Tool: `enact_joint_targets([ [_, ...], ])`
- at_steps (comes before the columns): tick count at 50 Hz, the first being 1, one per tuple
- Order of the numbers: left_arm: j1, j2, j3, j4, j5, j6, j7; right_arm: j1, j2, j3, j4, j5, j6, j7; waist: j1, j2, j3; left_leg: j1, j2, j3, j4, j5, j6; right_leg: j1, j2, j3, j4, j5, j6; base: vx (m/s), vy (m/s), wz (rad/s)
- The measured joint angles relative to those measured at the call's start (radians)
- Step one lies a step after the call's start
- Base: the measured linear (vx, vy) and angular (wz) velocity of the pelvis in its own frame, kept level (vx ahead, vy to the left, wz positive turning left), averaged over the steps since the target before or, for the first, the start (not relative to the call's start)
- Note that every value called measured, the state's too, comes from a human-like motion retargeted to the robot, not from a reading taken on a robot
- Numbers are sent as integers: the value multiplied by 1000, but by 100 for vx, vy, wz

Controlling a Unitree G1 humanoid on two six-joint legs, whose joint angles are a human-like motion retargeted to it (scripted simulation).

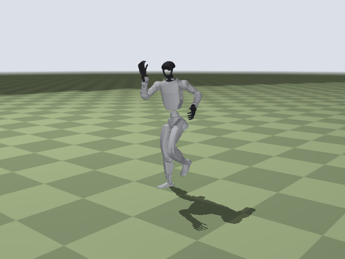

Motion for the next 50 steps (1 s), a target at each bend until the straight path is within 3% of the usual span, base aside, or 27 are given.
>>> enact_joint_targets([
  [2,-131,-45,-43,16,80,-11,14,81,53,-25,-19,57,-84,140,-38,3,-19,60,-21,-9,-101,32,-19,-6,16,6,2,-11,7,1,5,-29],
  [7,-578,-134,-156,77,186,-32,108,486,116,12,31,87,-110,187,-142,34,-59,378,-80,-19,-691,168,-58,-12,80,23,41,-43,18,4,9,-32],
  [8,-677,-140,-168,69,186,-41,123,585,106,38,48,74,-107,191,-171,46,-66,466,-86,-9,-849,150,-55,-15,97,21,56,-44,27,6,15,5],
  [11,-1002,-167,-171,38,222,-72,157,890,36,100,59,95,-125,259,-298,96,-70,724,-103,34,-1265,-65,-45,-47,130,-31,158,-20,65,0,20,65],
  [13,-1208,-182,-147,12,300,-81,184,1104,-16,104,29,186,-153,346,-402,155,-54,864,-93,15,-1514,-113,-44,-114,148,-85,345,40,77,-5,22,103],
  [15,-1387,-164,-116,-29,389,-79,226,1314,-57,71,-11,289,-168,427,-505,212,-21,967,-54,-20,-1700,-82,-54,-239,142,-126,648,132,98,-4,19,96],
  [17,-1538,-105,-104,-70,441,-75,257,1493,-72,5,-39,338,-167,489,-596,244,12,1015,-7,-44,-1785,-48,-93,-383,115,-133,954,147,111,-2,12,81],
  [20,-1699,4,-118,-100,477,-63,247,1682,-46,-101,-49,350,-159,547,-686,281,37,1027,58,-59,-1835,-15,-144,-556,49,-174,1310,8,62,-4,9,49],
  [24,-1772,90,-150,-86,467,-37,189,1728,32,-210,-54,397,-146,579,-739,307,21,970,94,-97,-1832,1,-110,-694,-19,-184,1571,-56,6,-6,4,31],
  [28,-1696,87,-174,-74,405,-35,150,1582,70,-199,-49,392,-138,557,-720,303,-8,940,104,-98,-1822,3,-109,-727,49,-122,1606,-47,-2,-1,-3,-9],
  [31,-1549,34,-180,-37,359,-23,120,1410,90,-128,-24,337,-131,506,-651,279,-37,936,85,-80,-1804,-15,-111,-664,116,-81,1486,-31,12,1,-8,-29],
  [36,-1135,-46,-152,90,296,12,63,1060,116,-16,3,284,-118,422,-504,200,-68,922,-13,-49,-1709,-65,-83,-361,166,-49,898,78,51,7,-11,-34],
  [38,-955,-59,-162,151,221,24,50,889,139,4,-3,246,-105,382,-415,142,-77,894,-75,-18,-1645,-80,-55,-211,157,-46,577,25,56,5,-18,-85],
  [41,-684,-29,-184,221,78,52,-24,604,167,3,-6,153,-81,283,-255,45,-74,749,-115,41,-1339,-66,-1,-45,122,-31,221,-102,27,-1,-21,-108],
  [43,-499,6,-181,239,27,74,-75,440,143,-17,-22,103,-78,212,-157,19,-56,594,-80,55,-1023,21,7,28,107,-18,77,-92,-7,0,-15,-78],
  [45,-318,36,-152,233,19,77,-89,298,79,-34,-38,74,-83,151,-80,19,-22,443,-44,35,-733,75,-13,87,95,-10,-7,-50,-1,2,-7,-43],
  [47,-157,42,-104,218,43,50,-75,181,0,-28,-51,61,-91,101,-37,13,13,316,-21,38,-492,19,-14,124,65,-20,-49,-19,37,0,0,0],
  [50,33,14,-22,199,70,10,-45,45,-96,-2,-64,50,-102,51,-5,-3,41,151,77,83,-174,-73,49,110,33,-25,-51,-8,38,-1,-2,0],
])
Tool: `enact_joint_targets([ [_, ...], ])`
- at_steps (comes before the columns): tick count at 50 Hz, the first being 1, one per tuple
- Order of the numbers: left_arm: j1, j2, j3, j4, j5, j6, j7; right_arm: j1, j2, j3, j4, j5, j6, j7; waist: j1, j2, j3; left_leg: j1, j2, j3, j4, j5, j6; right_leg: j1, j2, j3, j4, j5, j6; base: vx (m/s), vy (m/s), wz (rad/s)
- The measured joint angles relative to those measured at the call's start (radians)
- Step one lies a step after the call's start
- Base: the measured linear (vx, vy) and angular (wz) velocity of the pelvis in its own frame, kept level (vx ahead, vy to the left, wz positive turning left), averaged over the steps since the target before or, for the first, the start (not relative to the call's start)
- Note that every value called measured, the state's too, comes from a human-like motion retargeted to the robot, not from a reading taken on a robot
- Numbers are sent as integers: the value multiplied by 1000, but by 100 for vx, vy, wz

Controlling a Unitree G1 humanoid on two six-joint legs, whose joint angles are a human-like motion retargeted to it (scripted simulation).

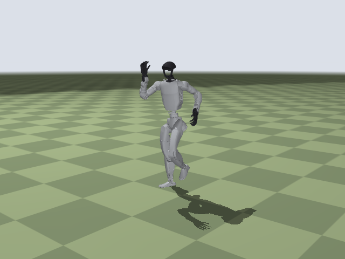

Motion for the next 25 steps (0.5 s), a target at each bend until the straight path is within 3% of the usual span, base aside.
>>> enact_joint_targets([
  [4,71,-77,73,3,-38,10,19,-58,-42,21,-17,-2,16,-24,29,0,23,-97,100,10,216,-87,63,-48,-10,36,34,-5,-35,-3,-3,-21],
  [8,-66,-128,61,50,-16,17,72,71,12,0,-18,39,15,12,15,4,22,-98,10,-51,181,-48,14,-56,-13,48,39,-13,-31,1,8,-14],
  [12,-303,-139,26,78,93,-14,153,377,122,9,58,73,-34,15,-50,5,-21,37,-112,-115,-130,19,-80,-64,7,41,65,-37,-15,6,12,-1],
  [15,-546,-146,11,83,143,-42,205,644,175,79,212,8,-46,-52,-118,30,-34,289,-114,-98,-602,153,-115,-70,54,44,132,-47,-23,8,15,-3],
  [16,-633,-155,12,78,153,-50,215,730,181,109,261,-18,-42,-58,-150,49,-38,391,-112,-77,-774,130,-117,-86,71,40,182,-43,-25,4,22,15],
  [18,-808,-178,17,66,191,-64,240,910,186,154,334,-56,-49,-50,-228,96,-47,570,-112,-53,-1080,24,-115,-162,98,18,354,-15,-21,-3,27,50],
  [20,-986,-190,23,50,266,-68,287,1101,190,158,356,-58,-74,-15,-321,151,-50,692,-106,-71,-1317,-51,-95,-311,104,-12,650,82,6,-7,26,92],
  [23,-1248,-112,24,-5,337,-63,372,1360,212,91,322,20,-89,74,-466,199,15,806,-78,-129,-1506,-8,-89,-520,84,-8,1077,209,83,-4,17,110],
  [25,-1394,-14,10,-48,358,-56,383,1493,220,53,303,66,-84,126,-540,221,63,843,-41,-149,-1534,24,-122,-608,57,-31,1289,140,70,-2,13,83],
])
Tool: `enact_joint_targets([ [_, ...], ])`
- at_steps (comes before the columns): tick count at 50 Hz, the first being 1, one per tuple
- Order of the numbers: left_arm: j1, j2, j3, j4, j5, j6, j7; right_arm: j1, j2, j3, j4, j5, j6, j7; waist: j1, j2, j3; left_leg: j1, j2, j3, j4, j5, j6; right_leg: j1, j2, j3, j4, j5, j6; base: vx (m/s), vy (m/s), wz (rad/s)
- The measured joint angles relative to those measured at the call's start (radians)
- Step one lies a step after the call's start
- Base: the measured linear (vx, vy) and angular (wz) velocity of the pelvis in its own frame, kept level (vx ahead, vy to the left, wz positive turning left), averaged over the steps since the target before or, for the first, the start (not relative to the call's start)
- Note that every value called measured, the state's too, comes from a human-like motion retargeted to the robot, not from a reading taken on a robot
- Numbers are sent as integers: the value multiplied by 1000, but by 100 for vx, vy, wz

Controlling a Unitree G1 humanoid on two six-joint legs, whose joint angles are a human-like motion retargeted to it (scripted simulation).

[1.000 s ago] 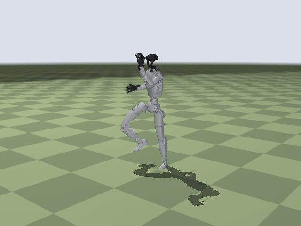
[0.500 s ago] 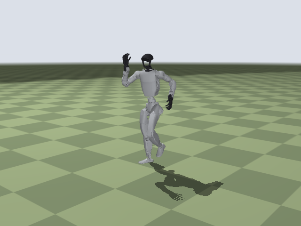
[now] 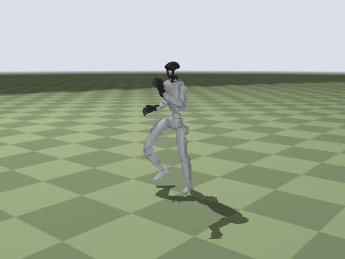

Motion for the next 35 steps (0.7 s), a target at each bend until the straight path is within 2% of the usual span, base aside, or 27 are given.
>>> enact_joint_targets([
  [3,-188,139,-41,-39,17,18,-31,137,-23,-41,-34,9,4,63,-74,16,34,1,30,-22,11,35,-15,-76,-101,-74,234,-149,-92,-2,11,57],
  [5,-282,192,-76,-61,8,19,-52,199,-61,-59,-61,0,1,100,-108,28,31,-8,42,-39,14,46,-9,-116,-130,-85,334,-177,-115,0,7,47],
  [10,-380,180,-138,-110,-45,4,-86,218,-161,-53,-94,22,8,154,-115,67,-38,-22,62,-59,-32,40,-26,-174,16,11,345,-133,-32,2,-3,26],
  [13,-327,122,-124,-117,-23,9,-111,129,-161,-14,-66,10,16,120,-60,68,-96,-22,36,-59,-72,32,-29,-113,40,23,214,-100,-24,3,-5,7],
  [15,-223,72,-102,-116,-22,7,-125,35,-139,7,-43,-17,20,85,-15,55,-136,-33,3,-65,-76,22,-20,-31,32,9,52,-47,-30,3,-8,14],
  [18,35,-1,-77,-91,-96,-1,-140,-182,-94,28,-14,-44,35,38,61,12,-173,-75,-65,-73,-22,10,4,163,27,-18,-351,37,-45,1,-13,-1],
  [20,223,-34,-83,-47,-175,4,-151,-363,-59,43,-9,-18,56,0,138,-28,-185,-117,-113,-50,42,1,19,304,27,-37,-633,-54,-66,-5,-20,-61],
  [21,321,-42,-94,-19,-212,12,-166,-464,-42,56,-14,9,65,-33,186,-52,-187,-153,-132,-27,111,-7,29,366,24,-42,-754,-138,-72,-9,-23,-94],
  [23,525,-47,-106,27,-273,26,-217,-685,-16,84,-24,56,77,-120,278,-99,-178,-272,-147,18,355,-8,53,473,15,-42,-972,-251,-86,-12,-24,-102],
  [25,740,-52,-94,49,-311,39,-269,-909,-25,104,-50,52,75,-203,357,-112,-153,-447,-107,49,704,61,61,543,16,-24,-1121,-263,-109,-12,-18,-90],
  [27,956,-75,-51,35,-341,41,-293,-1126,-73,113,-80,8,81,-221,423,-93,-107,-601,-44,55,1002,101,54,575,20,8,-1168,-231,-118,-9,-11,-80],
  [30,1239,-126,13,-15,-404,22,-320,-1414,-146,125,-108,-76,102,-204,495,-90,-38,-770,34,97,1327,10,72,573,-5,47,-1153,-199,-104,-8,-8,-56],
  [32,1374,-126,23,-53,-463,11,-333,-1554,-162,131,-122,-129,117,-206,540,-115,-22,-856,75,127,1482,-10,79,558,-24,67,-1158,-187,-102,-4,-10,-46],
  [35,1486,-49,7,-100,-504,12,-329,-1686,-154,127,-157,-201,146,-242,619,-155,-26,-936,128,150,1648,-7,75,544,-37,99,-1195,-169,-106,1,-8,-58],
])
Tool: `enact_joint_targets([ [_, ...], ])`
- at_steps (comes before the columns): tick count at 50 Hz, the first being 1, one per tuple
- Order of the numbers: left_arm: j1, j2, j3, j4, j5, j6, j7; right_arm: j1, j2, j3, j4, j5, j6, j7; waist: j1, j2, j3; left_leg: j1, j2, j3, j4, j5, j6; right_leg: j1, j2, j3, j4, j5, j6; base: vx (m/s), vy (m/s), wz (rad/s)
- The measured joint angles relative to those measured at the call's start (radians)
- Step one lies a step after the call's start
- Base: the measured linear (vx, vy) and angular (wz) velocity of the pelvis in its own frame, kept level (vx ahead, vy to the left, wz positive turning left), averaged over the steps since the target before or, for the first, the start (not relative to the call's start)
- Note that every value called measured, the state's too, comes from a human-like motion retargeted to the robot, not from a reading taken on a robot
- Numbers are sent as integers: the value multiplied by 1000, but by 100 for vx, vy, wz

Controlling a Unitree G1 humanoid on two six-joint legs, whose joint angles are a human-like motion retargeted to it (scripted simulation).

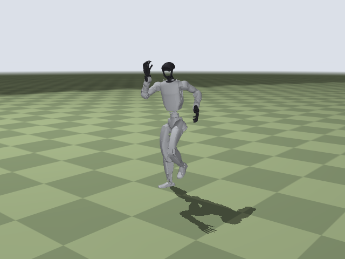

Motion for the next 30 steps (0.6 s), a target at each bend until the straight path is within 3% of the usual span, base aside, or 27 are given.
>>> enact_joint_targets([
  [3,-9,67,-10,-10,90,4,23,-38,26,-16,-48,-52,17,-27,44,-25,-20,-8,9,-12,51,2,-7,-12,0,26,-20,6,-1,2,-1,-45],
  [8,-251,4,-10,67,300,10,96,139,105,-66,-127,-42,-26,33,-34,-42,-83,99,-112,-78,-162,50,-47,-24,16,6,-23,-7,6,1,7,17],
  [12,-576,-72,-11,129,385,8,155,497,153,-50,-121,31,-71,104,-146,-19,-127,384,-173,-69,-688,140,-67,-24,51,-17,17,-22,26,4,14,26],
  [15,-871,-108,-9,130,389,-19,206,764,132,32,-2,56,-75,153,-270,20,-124,667,-203,-19,-1172,-27,-81,-64,84,-54,129,-23,44,-2,21,51],
  [17,-1053,-122,-14,101,414,-59,218,940,104,81,101,-4,-80,215,-383,76,-111,804,-197,-40,-1421,-102,-95,-152,103,-101,348,19,46,-8,22,94],
  [20,-1315,-65,-20,26,486,-84,265,1203,77,88,180,-53,-97,261,-543,135,-65,935,-171,-92,-1690,-37,-106,-372,93,-102,791,172,100,-6,17,105],
  [21,-1401,-22,-28,0,505,-82,274,1295,67,54,174,-50,-102,257,-583,147,-47,954,-158,-104,-1737,-6,-130,-447,95,-84,919,178,121,-4,14,99],
  [24,-1636,118,-58,-65,578,-41,264,1560,26,-75,132,-23,-111,224,-670,189,-9,964,-107,-130,-1812,57,-167,-628,51,-119,1249,88,101,-6,14,75],
  [27,-1834,203,-111,-110,585,-27,241,1804,2,-220,72,0,-115,254,-725,219,4,905,-87,-188,-1797,69,-127,-728,-55,-183,1487,-6,45,-5,10,70],
  [30,-1925,210,-173,-141,536,-28,265,1965,-18,-292,35,72,-105,275,-732,237,-15,859,-78,-221,-1766,63,-98,-783,-40,-149,1591,-3,41,-1,1,27],
])
